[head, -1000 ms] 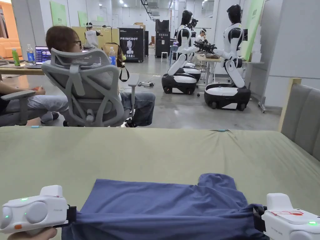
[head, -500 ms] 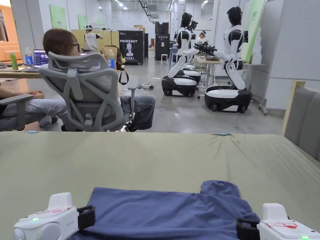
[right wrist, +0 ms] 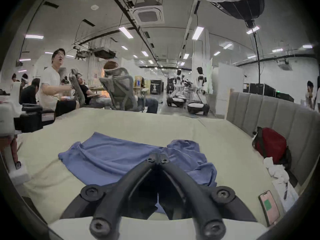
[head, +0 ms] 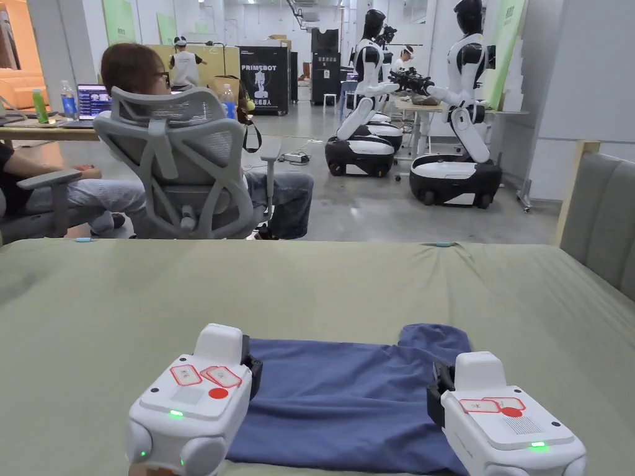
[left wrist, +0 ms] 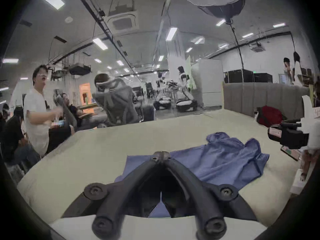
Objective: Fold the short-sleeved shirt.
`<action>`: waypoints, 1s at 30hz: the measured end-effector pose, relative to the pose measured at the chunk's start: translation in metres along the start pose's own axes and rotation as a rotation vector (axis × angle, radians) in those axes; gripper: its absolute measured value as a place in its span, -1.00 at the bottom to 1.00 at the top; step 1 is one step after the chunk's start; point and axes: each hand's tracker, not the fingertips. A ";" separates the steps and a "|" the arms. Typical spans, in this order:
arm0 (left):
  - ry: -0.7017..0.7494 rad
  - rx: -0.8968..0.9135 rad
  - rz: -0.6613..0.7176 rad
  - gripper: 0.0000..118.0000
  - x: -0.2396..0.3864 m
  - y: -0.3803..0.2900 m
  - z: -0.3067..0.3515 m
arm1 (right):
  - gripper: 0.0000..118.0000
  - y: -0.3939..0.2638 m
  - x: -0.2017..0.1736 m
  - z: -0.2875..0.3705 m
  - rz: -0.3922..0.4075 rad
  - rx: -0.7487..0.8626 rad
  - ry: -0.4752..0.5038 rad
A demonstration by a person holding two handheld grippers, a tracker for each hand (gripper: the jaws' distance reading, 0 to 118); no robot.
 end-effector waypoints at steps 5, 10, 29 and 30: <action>0.015 -0.412 0.313 -1.00 -0.094 -0.028 -0.047 | -1.00 -0.008 0.009 0.001 0.012 -0.010 -0.014; 0.053 -0.501 0.382 -1.00 -0.140 -0.067 -0.071 | -1.00 -0.020 0.020 -0.008 -0.013 -0.043 -0.023; 0.104 -0.584 0.047 -0.92 -0.089 -0.081 -0.126 | -1.00 -0.065 0.131 -0.055 -0.197 -0.318 -0.107; 0.070 -0.567 0.100 -0.92 -0.092 -0.077 -0.123 | -0.85 -0.068 0.134 -0.061 -0.223 -0.332 -0.069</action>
